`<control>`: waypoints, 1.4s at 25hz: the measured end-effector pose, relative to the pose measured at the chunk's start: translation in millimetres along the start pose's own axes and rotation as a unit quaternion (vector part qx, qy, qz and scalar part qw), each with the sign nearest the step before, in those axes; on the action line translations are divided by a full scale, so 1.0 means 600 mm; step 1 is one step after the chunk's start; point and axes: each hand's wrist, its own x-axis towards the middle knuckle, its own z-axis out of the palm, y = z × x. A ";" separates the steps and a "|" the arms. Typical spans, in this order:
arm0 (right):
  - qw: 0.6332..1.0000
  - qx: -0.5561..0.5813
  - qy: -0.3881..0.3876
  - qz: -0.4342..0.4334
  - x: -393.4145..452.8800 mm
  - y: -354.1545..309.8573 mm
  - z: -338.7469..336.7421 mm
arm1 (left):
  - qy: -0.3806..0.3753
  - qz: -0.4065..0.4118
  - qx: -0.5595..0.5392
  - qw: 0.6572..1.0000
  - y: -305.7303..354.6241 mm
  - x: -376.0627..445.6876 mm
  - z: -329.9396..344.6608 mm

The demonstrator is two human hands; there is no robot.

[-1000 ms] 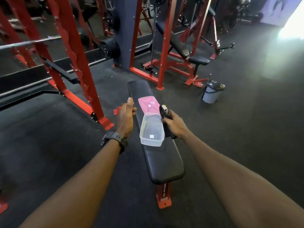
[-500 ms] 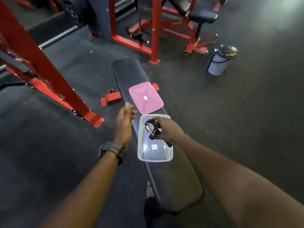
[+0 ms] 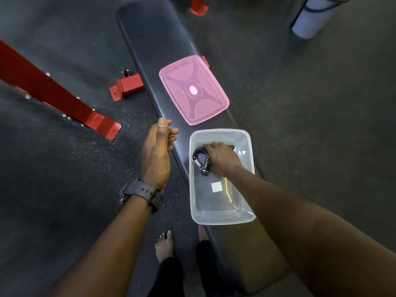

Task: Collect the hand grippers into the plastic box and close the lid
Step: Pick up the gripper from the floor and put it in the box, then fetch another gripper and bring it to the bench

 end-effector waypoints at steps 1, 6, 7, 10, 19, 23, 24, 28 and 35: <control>1.000 0.002 -0.008 0.006 -0.006 0.001 -0.006 | 0.002 0.001 0.000 1.000 0.005 -0.002 -0.002; 0.994 0.098 0.010 0.051 -0.055 -0.004 -0.081 | 0.003 0.038 -0.016 0.999 0.091 -0.017 -0.008; 0.987 0.144 0.031 0.059 -0.070 -0.005 -0.110 | -0.003 0.049 -0.021 0.999 0.115 -0.022 -0.005; 0.937 0.310 0.138 0.083 -0.140 0.000 -0.230 | -0.044 0.103 -0.033 0.993 0.210 -0.049 0.030; 0.625 0.518 0.563 0.155 -0.672 0.114 -0.689 | -0.347 0.312 -0.040 0.884 0.634 -0.284 0.319; 0.471 0.477 0.704 0.234 -0.993 0.062 -0.689 | -0.501 0.326 -0.077 0.798 0.715 -0.487 0.421; 0.434 0.453 0.734 0.260 -1.081 0.029 -0.663 | -0.541 0.322 -0.081 0.773 0.714 -0.556 0.440; 0.286 0.344 0.817 0.365 -1.397 -0.152 -0.530 | -0.707 0.301 -0.096 0.632 0.663 -0.876 0.424; 0.101 0.229 0.810 0.531 -1.681 -0.452 -0.312 | -0.831 0.273 -0.087 0.476 0.535 -1.299 0.274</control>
